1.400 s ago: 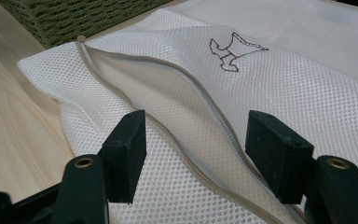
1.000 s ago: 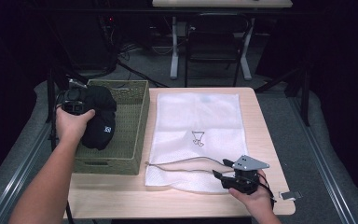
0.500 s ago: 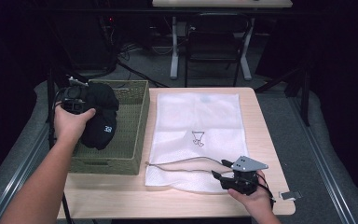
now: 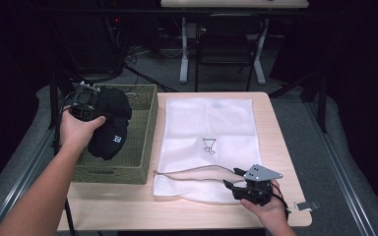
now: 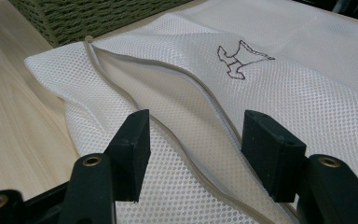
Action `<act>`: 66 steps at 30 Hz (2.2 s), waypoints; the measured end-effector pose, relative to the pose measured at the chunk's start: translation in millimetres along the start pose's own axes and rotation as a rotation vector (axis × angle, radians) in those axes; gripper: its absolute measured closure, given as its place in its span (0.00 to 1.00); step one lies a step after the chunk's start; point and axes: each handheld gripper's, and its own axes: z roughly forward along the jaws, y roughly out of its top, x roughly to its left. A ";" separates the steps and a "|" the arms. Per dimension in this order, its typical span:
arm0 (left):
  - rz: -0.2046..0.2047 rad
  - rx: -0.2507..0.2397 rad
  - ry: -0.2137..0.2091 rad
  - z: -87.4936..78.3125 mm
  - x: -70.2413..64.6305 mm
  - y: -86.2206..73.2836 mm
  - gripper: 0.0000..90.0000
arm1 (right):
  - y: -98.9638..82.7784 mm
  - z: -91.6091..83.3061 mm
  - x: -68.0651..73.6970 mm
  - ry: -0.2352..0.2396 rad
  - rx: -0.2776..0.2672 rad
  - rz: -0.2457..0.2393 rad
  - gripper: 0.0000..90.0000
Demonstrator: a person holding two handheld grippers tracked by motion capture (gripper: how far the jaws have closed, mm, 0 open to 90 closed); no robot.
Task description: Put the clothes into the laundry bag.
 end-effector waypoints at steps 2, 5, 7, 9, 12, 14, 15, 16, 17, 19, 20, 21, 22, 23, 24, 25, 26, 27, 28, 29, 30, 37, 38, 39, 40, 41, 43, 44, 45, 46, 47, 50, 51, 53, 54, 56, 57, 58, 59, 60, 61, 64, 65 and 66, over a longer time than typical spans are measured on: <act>0.009 0.003 -0.005 -0.7 -1.9 -0.7 0.80 | -0.3 0.2 -0.2 0.004 0.000 0.004 0.46; 0.028 0.007 -0.010 -1.6 -5.1 -2.1 0.80 | -0.5 0.4 -0.3 0.004 0.000 0.005 0.46; 0.042 0.010 -0.010 -1.8 -7.4 -3.3 0.80 | -0.5 0.5 -0.3 0.002 -0.001 0.004 0.46; 0.057 0.014 -0.011 -2.1 -9.8 -4.0 0.80 | -0.7 0.6 -0.5 0.001 0.001 0.005 0.46; 0.078 0.013 -0.018 -3.1 -14.0 -5.0 0.80 | -0.7 1.0 -0.1 -0.001 0.002 0.007 0.46; 0.087 0.013 -0.021 -3.6 -16.8 -5.6 0.80 | -0.6 1.0 0.2 -0.001 0.002 0.003 0.46; 0.090 0.011 -0.026 -3.7 -18.0 -5.8 0.80 | -0.6 1.0 0.3 -0.001 0.002 0.002 0.46; 0.093 0.010 -0.029 -3.8 -19.3 -6.0 0.80 | -0.6 1.0 0.3 -0.001 0.001 0.003 0.46; 0.094 0.011 -0.034 -4.1 -20.7 -6.2 0.80 | -0.6 0.9 0.2 0.000 0.001 0.003 0.46; 0.113 0.014 -0.041 -4.3 -22.9 -6.5 0.80 | -0.6 0.7 0.1 0.001 0.000 0.005 0.46; 0.116 0.013 -0.044 -4.3 -24.5 -7.0 0.80 | -0.6 0.7 -0.2 0.003 -0.001 0.003 0.46; 0.121 0.014 -0.047 -4.5 -25.6 -7.3 0.80 | -0.6 0.6 -0.3 0.003 -0.002 0.004 0.46; 0.125 0.014 -0.052 -4.9 -27.4 -7.8 0.80 | -0.6 0.4 -0.3 0.002 -0.004 0.005 0.46; 0.133 0.016 -0.055 -5.3 -28.6 -8.0 0.80 | -0.6 0.3 -0.5 0.001 -0.007 0.008 0.45; 0.136 0.015 -0.059 -5.4 -29.6 -8.2 0.80 | -0.6 0.1 -0.6 0.000 -0.009 0.010 0.45; 0.138 0.014 -0.062 -5.8 -31.4 -8.5 0.80 | -0.6 0.0 -0.8 -0.001 -0.009 0.010 0.45; 0.144 0.012 -0.068 -6.1 -32.6 -8.7 0.80 | -0.6 -0.1 -1.0 -0.001 -0.010 0.012 0.45; 0.149 0.013 -0.070 -6.5 -34.2 -8.9 0.80 | -0.6 -0.1 -1.1 -0.001 -0.011 0.013 0.44; 0.152 0.012 -0.075 -6.8 -35.4 -9.1 0.80 | -0.6 -0.2 -1.1 -0.001 -0.012 0.013 0.44; 0.156 0.012 -0.078 -7.2 -36.9 -9.3 0.80 | -0.6 -0.2 -1.1 -0.001 -0.012 0.013 0.44; 0.160 0.011 -0.081 -7.8 -38.3 -9.5 0.80 | -0.6 -0.1 -1.1 -0.002 -0.012 0.014 0.44; 0.194 0.002 -0.100 -13.6 -49.6 -10.3 0.80 | -0.7 0.0 -1.4 -0.006 -0.012 0.016 0.43; 0.199 0.001 -0.099 -15.0 -51.8 -10.4 0.80 | -0.7 -0.1 -1.4 -0.006 -0.013 0.015 0.43; 0.205 0.000 -0.102 -16.4 -53.6 -10.3 0.80 | -0.7 -0.1 -1.4 -0.006 -0.013 0.015 0.43; 0.212 -0.002 -0.104 -17.8 -55.5 -10.2 0.80 | -0.7 0.0 -1.3 -0.007 -0.013 0.014 0.43; 0.218 -0.004 -0.105 -19.5 -57.6 -10.1 0.80 | -0.7 0.0 -1.3 -0.007 -0.013 0.014 0.43; 0.222 -0.006 -0.108 -21.0 -59.7 -10.2 0.80 | -0.6 -0.1 -1.3 -0.006 -0.014 0.013 0.43; 0.234 -0.011 -0.113 -23.8 -63.4 -10.2 0.80 | -0.5 -0.2 -1.3 -0.006 -0.014 0.013 0.43; 0.239 -0.013 -0.117 -24.9 -65.3 -10.2 0.80 | -0.5 -0.2 -1.5 -0.006 -0.014 0.012 0.43; 0.247 -0.011 -0.118 -26.0 -67.2 -9.9 0.80 | -0.4 -0.3 -1.5 -0.008 -0.014 0.015 0.43; 0.250 -0.013 -0.119 -26.7 -69.1 -9.9 0.80 | -0.4 -0.2 -1.6 -0.007 -0.014 0.018 0.43; 0.261 -0.020 -0.123 -29.3 -74.3 -9.4 0.80 | -0.2 -0.2 -1.6 -0.011 -0.016 0.016 0.43; 0.264 -0.022 -0.125 -30.2 -75.8 -9.2 0.80 | -0.2 -0.2 -1.5 -0.013 -0.016 0.016 0.43; 0.271 -0.025 -0.131 -32.0 -78.7 -9.1 0.80 | -0.2 -0.2 -1.5 -0.016 -0.017 0.017 0.43; 0.275 -0.026 -0.131 -32.6 -80.0 -9.2 0.80 | -0.3 -0.2 -1.5 -0.017 -0.018 0.017 0.43; 0.283 -0.026 -0.137 -34.0 -83.7 -9.4 0.80 | -0.6 -0.3 -1.3 -0.015 -0.017 0.018 0.43; 0.286 -0.026 -0.138 -34.3 -84.9 -9.5 0.80 | -0.7 0.1 -1.4 -0.010 -0.013 0.018 0.43; 0.292 -0.026 -0.141 -34.5 -86.9 -9.7 0.80 | -0.8 0.3 -1.1 -0.010 -0.009 0.022 0.43; 0.294 -0.023 -0.144 -34.8 -88.5 -9.8 0.80 | -0.9 0.8 -0.8 -0.013 -0.003 0.017 0.44; 0.296 -0.024 -0.149 -34.7 -89.9 -10.0 0.80 | -0.8 1.0 -0.4 -0.015 0.002 0.011 0.44; 0.300 -0.023 -0.151 -34.7 -90.9 -10.0 0.80 | -0.5 1.0 0.2 -0.016 0.002 0.008 0.44; 0.316 -0.018 -0.164 -34.0 -95.9 -10.1 0.80 | 0.2 0.6 1.4 -0.021 0.003 -0.005 0.45; 0.320 -0.018 -0.168 -33.9 -97.6 -10.2 0.80 | 0.4 0.5 1.5 -0.021 0.004 -0.005 0.45; 0.323 -0.018 -0.172 -33.7 -99.5 -10.4 0.80 | 0.5 0.4 1.5 -0.020 0.004 -0.006 0.46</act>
